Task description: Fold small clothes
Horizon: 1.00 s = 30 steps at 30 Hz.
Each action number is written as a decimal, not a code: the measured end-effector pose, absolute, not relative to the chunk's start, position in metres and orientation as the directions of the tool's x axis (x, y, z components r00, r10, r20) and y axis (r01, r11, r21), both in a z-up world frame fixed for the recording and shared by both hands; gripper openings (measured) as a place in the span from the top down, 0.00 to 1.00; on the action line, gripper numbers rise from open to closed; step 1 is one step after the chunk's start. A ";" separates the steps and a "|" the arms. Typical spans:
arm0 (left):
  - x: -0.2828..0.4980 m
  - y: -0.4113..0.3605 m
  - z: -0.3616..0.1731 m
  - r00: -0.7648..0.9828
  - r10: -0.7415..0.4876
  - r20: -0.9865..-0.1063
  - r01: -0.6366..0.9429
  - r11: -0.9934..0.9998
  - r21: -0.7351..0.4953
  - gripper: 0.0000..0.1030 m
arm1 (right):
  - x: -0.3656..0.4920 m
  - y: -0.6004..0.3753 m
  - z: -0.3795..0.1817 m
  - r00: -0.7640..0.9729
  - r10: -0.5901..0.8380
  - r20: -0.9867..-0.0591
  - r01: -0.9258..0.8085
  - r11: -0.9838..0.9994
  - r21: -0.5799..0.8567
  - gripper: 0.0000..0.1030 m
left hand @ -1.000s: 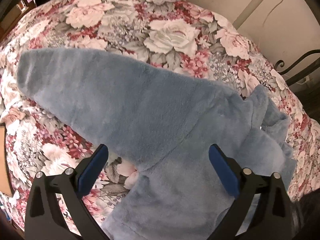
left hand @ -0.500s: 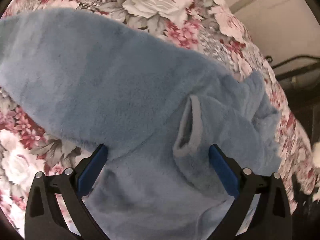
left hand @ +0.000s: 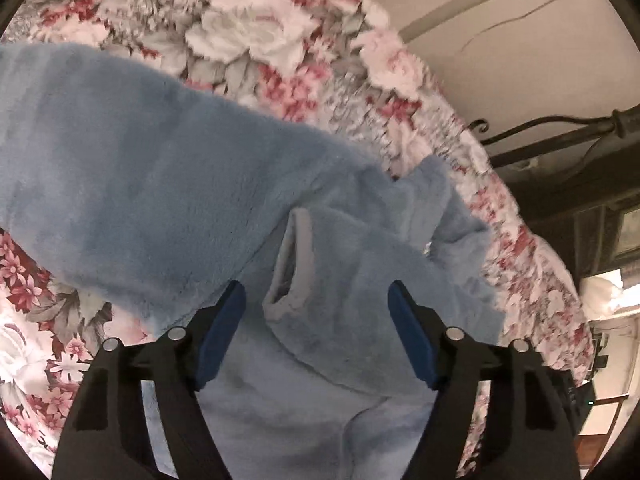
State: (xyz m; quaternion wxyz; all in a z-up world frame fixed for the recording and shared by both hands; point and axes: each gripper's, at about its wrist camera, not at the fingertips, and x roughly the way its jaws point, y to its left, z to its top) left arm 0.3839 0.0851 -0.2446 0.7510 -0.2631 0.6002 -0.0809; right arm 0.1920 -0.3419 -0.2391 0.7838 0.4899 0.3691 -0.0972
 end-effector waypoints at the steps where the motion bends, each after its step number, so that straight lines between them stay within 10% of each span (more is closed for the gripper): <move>1: 0.384 0.085 -0.251 0.251 -0.467 -0.848 -0.201 0.832 -0.518 0.39 | 0.192 -0.343 -0.239 0.709 0.207 -0.674 0.516 0.500 0.696 0.57; 6: 0.388 0.077 -0.262 0.216 -0.472 -0.855 -0.197 0.836 -0.512 0.90 | 0.190 -0.350 -0.241 0.713 0.188 -0.676 0.529 0.489 0.694 0.57; 11: 0.385 0.083 -0.265 0.238 -0.373 -0.897 -0.244 0.871 -0.427 0.90 | 0.193 -0.366 -0.227 0.733 0.085 -0.675 0.526 0.557 0.643 0.64; 16: 0.389 0.067 -0.266 0.210 -0.286 -0.935 -0.232 0.914 -0.332 0.82 | 0.211 -0.373 -0.240 0.708 0.080 -0.701 0.523 0.608 0.598 0.96; 20: 0.391 0.065 -0.234 0.314 -0.223 -0.923 -0.230 0.925 -0.302 0.41 | 0.216 -0.365 -0.225 0.744 0.125 -0.656 0.450 0.632 0.631 0.97; 30: 0.422 0.042 -0.273 0.147 -0.106 -0.983 -0.140 0.982 -0.127 0.32 | 0.236 -0.377 -0.311 0.575 0.254 -0.778 0.553 0.579 0.598 1.00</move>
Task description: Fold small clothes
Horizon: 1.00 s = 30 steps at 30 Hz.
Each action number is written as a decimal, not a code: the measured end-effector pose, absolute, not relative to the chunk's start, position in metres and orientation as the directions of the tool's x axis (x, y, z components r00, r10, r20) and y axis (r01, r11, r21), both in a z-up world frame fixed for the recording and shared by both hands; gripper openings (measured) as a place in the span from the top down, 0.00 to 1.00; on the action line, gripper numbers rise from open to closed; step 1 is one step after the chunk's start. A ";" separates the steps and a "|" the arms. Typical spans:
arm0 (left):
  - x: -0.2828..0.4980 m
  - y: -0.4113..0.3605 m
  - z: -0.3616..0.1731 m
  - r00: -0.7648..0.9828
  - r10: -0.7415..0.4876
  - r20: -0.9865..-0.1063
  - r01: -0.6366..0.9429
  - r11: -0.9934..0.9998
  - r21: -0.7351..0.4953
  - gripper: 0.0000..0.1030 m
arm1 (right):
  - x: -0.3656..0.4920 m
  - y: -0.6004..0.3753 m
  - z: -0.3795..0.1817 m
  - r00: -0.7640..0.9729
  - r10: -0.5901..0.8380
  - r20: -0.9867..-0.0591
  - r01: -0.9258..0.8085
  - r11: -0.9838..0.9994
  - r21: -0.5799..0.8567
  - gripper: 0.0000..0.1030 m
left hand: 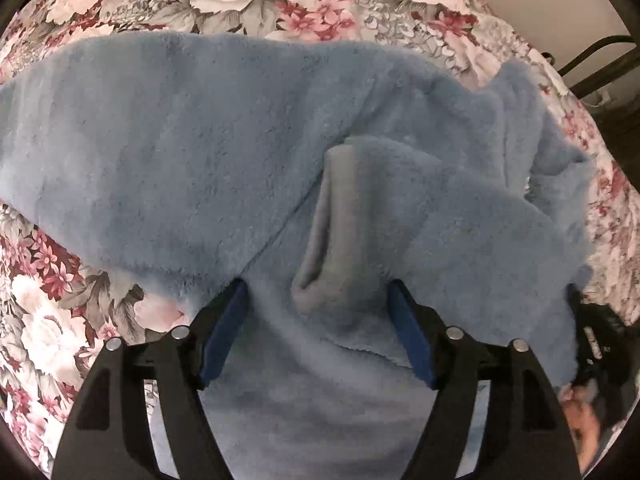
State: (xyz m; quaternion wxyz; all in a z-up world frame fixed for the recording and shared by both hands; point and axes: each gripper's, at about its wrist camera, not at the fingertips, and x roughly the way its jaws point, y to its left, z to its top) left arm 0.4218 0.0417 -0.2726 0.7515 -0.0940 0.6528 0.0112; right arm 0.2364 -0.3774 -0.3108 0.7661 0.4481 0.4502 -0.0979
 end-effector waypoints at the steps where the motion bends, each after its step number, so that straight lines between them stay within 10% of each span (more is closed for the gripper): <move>1: 0.424 0.042 -0.268 0.153 -0.109 -0.982 -0.141 0.981 -0.131 0.33 | 0.233 -0.377 -0.298 0.596 0.247 -0.764 0.537 0.584 0.608 0.97; 8: 0.439 0.056 -0.235 0.237 -0.160 -0.958 -0.179 0.962 -0.205 0.27 | 0.178 -0.347 -0.252 0.568 0.237 -0.788 0.508 0.653 0.562 0.95; 14: 0.449 0.026 -0.275 0.117 -0.033 -0.993 -0.084 0.995 -0.043 0.20 | 0.158 -0.369 -0.335 0.479 0.424 -0.769 0.676 0.381 0.631 1.00; 22: 0.465 0.051 -0.236 0.244 -0.167 -0.955 -0.207 0.953 -0.220 0.20 | 0.185 -0.359 -0.260 0.608 0.162 -0.777 0.566 0.598 0.567 0.95; 30: 0.476 0.004 -0.268 0.138 -0.007 -0.990 -0.080 0.997 -0.018 0.15 | 0.189 -0.364 -0.294 0.559 0.214 -0.801 0.633 0.515 0.579 0.94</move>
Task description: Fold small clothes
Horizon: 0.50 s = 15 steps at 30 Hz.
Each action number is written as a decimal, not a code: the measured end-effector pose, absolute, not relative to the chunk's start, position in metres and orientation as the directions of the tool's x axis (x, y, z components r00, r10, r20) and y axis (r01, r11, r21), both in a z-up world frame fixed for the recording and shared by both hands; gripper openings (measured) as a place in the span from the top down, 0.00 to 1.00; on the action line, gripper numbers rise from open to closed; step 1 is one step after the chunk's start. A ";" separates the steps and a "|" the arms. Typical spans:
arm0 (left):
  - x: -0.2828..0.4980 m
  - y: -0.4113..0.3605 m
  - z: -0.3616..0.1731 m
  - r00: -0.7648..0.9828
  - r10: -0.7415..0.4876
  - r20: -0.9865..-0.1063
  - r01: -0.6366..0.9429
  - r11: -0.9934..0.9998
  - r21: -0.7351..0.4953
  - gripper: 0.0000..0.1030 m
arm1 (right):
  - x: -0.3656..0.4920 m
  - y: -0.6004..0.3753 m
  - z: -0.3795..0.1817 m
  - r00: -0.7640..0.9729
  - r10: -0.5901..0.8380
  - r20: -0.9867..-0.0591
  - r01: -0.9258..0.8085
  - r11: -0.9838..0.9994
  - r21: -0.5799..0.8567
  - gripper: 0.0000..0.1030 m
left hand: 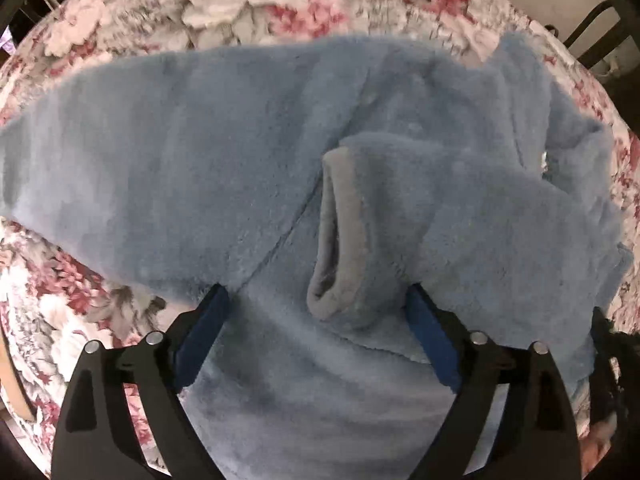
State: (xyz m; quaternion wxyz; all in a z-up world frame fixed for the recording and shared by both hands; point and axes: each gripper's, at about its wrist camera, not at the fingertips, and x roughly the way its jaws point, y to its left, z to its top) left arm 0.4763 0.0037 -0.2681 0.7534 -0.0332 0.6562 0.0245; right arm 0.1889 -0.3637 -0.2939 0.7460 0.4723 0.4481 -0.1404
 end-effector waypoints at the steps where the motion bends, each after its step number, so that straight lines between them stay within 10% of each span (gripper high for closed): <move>1: 0.478 0.005 -0.262 0.154 -0.033 -0.988 -0.099 0.994 -0.049 0.15 | 0.191 -0.355 -0.285 0.570 0.212 -0.794 0.603 0.550 0.579 0.94; 9: 0.492 0.004 -0.284 0.120 0.075 -0.990 -0.120 0.991 0.061 0.06 | 0.224 -0.247 -0.307 0.356 0.373 -0.857 0.369 0.786 0.496 0.93; 15: 0.500 0.037 -0.243 0.227 -0.053 -0.972 -0.238 0.965 -0.108 0.08 | 0.232 -0.227 -0.256 0.544 0.238 -0.805 0.243 0.873 0.422 0.86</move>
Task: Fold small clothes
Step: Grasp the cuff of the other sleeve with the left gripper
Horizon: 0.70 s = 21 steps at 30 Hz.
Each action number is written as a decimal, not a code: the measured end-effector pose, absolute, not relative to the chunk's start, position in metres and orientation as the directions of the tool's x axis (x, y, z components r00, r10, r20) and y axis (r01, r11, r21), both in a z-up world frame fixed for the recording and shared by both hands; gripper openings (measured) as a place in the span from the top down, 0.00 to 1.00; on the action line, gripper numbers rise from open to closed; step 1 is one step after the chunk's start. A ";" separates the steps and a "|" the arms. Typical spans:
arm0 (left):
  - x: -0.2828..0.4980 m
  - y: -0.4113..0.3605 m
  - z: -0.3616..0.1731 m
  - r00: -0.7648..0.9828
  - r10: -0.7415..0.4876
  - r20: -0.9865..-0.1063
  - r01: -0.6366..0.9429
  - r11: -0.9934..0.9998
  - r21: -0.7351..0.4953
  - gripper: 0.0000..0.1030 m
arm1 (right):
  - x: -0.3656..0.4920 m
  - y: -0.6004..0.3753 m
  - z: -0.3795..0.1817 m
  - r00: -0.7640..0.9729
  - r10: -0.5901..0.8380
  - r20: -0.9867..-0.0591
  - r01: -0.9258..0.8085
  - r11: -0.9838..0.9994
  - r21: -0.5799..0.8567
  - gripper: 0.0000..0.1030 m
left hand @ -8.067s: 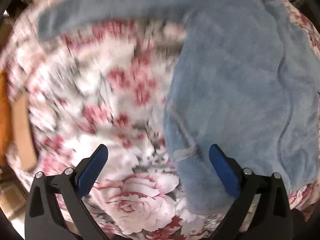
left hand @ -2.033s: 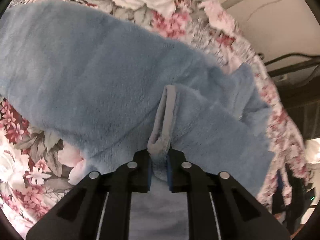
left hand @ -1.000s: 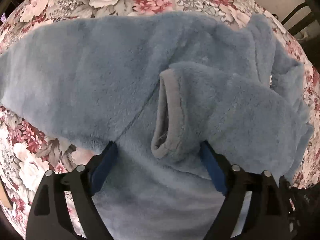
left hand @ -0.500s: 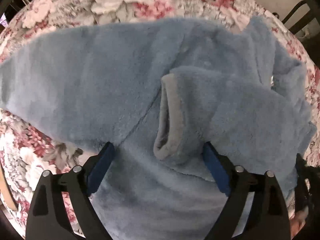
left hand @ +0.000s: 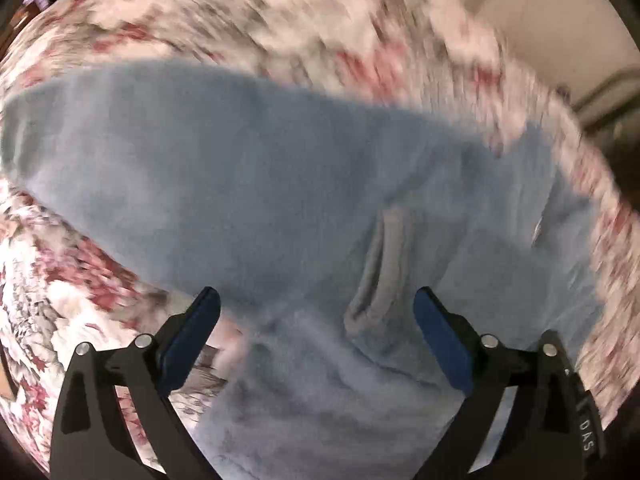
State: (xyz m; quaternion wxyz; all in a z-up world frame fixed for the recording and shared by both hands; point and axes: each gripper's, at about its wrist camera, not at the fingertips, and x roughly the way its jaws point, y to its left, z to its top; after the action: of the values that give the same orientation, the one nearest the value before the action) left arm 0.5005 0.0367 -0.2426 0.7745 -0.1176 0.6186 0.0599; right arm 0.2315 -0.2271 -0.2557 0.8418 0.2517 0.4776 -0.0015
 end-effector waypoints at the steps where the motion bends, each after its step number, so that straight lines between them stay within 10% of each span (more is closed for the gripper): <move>1: 0.503 0.043 -0.238 0.245 -0.031 -0.969 -0.264 0.959 -0.098 0.08 | 0.235 -0.226 -0.252 0.568 0.222 -0.792 0.238 0.877 0.417 0.79; 3: 0.509 0.056 -0.241 0.238 -0.016 -0.971 -0.322 0.942 -0.095 0.08 | 0.259 -0.228 -0.269 0.532 0.226 -0.816 0.274 0.866 0.419 0.52; 21: 0.449 0.317 -0.227 0.509 -0.099 -0.855 -0.532 0.745 -0.403 0.08 | 0.193 -0.252 -0.228 0.617 0.423 -0.664 0.321 0.635 0.703 0.52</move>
State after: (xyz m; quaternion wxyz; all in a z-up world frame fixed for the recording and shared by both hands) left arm 0.4487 0.3174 -0.2266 0.8032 -0.3308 0.4766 0.1349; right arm 0.1930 -0.2518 -0.2278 0.7917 0.4262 0.4365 0.0320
